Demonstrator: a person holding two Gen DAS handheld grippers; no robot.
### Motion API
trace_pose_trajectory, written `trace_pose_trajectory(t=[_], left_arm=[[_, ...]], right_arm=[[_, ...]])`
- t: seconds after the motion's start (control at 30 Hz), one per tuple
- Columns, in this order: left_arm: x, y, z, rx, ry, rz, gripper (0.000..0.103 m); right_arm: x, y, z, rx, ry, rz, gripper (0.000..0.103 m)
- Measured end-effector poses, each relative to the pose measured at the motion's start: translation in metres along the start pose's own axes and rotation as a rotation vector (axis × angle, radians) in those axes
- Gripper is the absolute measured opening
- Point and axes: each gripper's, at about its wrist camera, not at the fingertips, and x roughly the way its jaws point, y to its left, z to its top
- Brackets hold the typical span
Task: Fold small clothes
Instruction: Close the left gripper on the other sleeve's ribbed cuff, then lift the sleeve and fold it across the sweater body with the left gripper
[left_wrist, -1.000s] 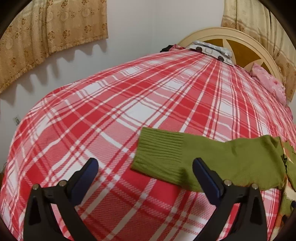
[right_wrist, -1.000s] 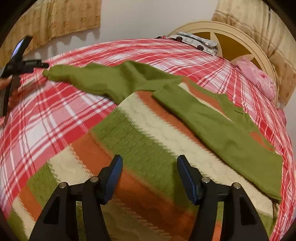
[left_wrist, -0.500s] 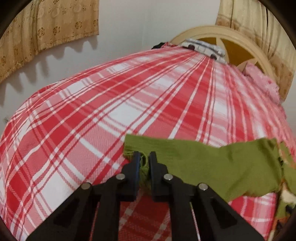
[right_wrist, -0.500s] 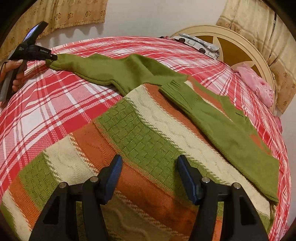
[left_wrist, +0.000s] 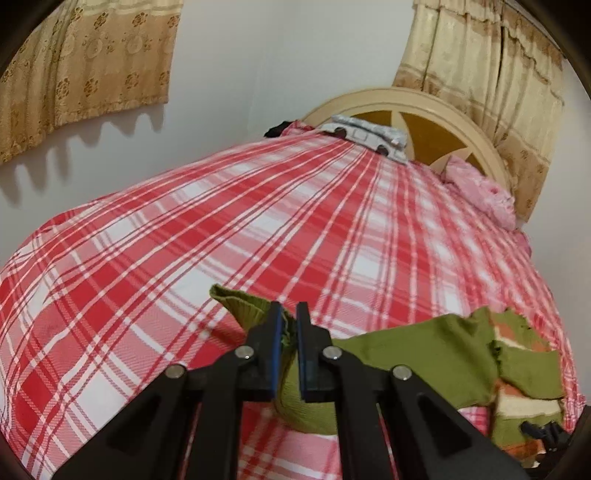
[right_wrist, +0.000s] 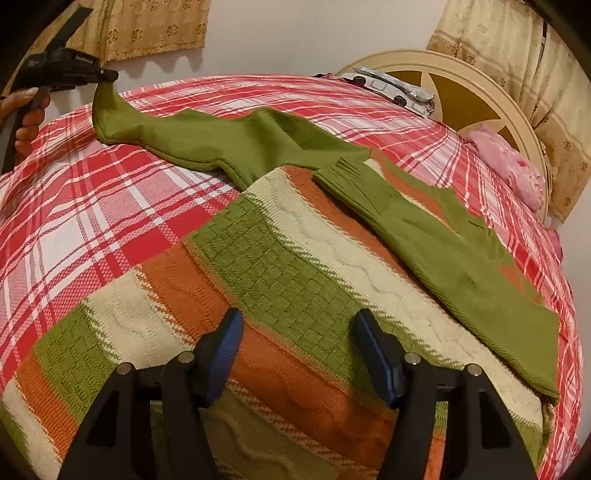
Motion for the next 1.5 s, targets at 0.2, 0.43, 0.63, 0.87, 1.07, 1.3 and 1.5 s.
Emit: trace_pose_trajectory(t=[0.2, 0.43, 0.63, 0.87, 1.07, 1.3, 1.5], left_arm=[[-0.019, -0.041, 0.014, 0.034, -0.046, -0.052, 0.006], [-0.042, -0.113, 0.029, 0.113, -0.102, -0.167, 0.006], [-0.047, -0.178, 0.033, 0.172, -0.116, -0.243, 0.006], [-0.05, -0.248, 0.031, 0.235, -0.12, -0.32, 0.006], [-0.059, -0.311, 0.028, 0.28, -0.122, -0.411, 0.006], [-0.056, -0.391, -0.004, 0.339, -0.085, -0.514, 0.006], [-0.035, -0.456, -0.056, 0.41, -0.007, -0.563, 0.006]], right_arm=[[-0.017, -0.015, 0.003, 0.055, -0.049, 0.059, 0.063], [-0.061, -0.053, -0.001, 0.111, -0.134, 0.027, 0.063], [-0.089, -0.087, -0.025, 0.184, -0.161, 0.004, 0.063], [-0.11, -0.112, -0.067, 0.263, -0.148, -0.009, 0.063], [-0.121, -0.134, -0.092, 0.336, -0.143, -0.022, 0.063], [-0.132, -0.154, -0.114, 0.413, -0.144, -0.032, 0.063], [-0.138, -0.159, -0.137, 0.45, -0.131, -0.037, 0.063]])
